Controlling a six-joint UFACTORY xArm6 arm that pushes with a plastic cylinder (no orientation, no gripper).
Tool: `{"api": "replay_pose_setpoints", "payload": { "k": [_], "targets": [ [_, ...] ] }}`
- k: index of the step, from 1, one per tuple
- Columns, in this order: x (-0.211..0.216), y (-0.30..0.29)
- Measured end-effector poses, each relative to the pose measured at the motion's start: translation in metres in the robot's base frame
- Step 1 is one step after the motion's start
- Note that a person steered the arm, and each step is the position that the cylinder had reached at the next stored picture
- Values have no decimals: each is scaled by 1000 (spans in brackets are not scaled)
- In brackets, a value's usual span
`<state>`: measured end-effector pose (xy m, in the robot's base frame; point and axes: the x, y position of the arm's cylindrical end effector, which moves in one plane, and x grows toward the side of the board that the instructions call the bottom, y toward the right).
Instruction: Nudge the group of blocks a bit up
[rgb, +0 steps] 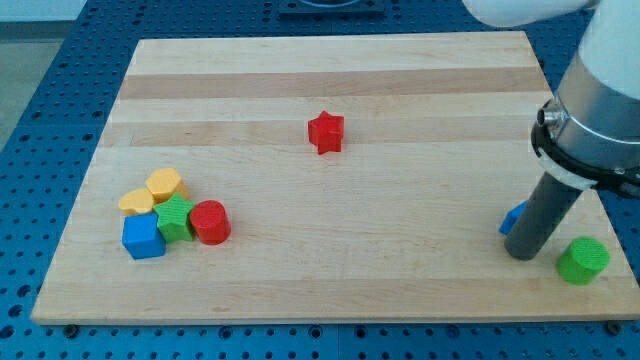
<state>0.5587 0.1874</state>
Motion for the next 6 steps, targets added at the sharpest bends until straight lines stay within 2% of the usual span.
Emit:
{"api": "replay_pose_setpoints", "payload": {
  "k": [2,4,6],
  "targets": [
    [-17,-56],
    [-45,-33],
    [-35,-13]
  ]
}}
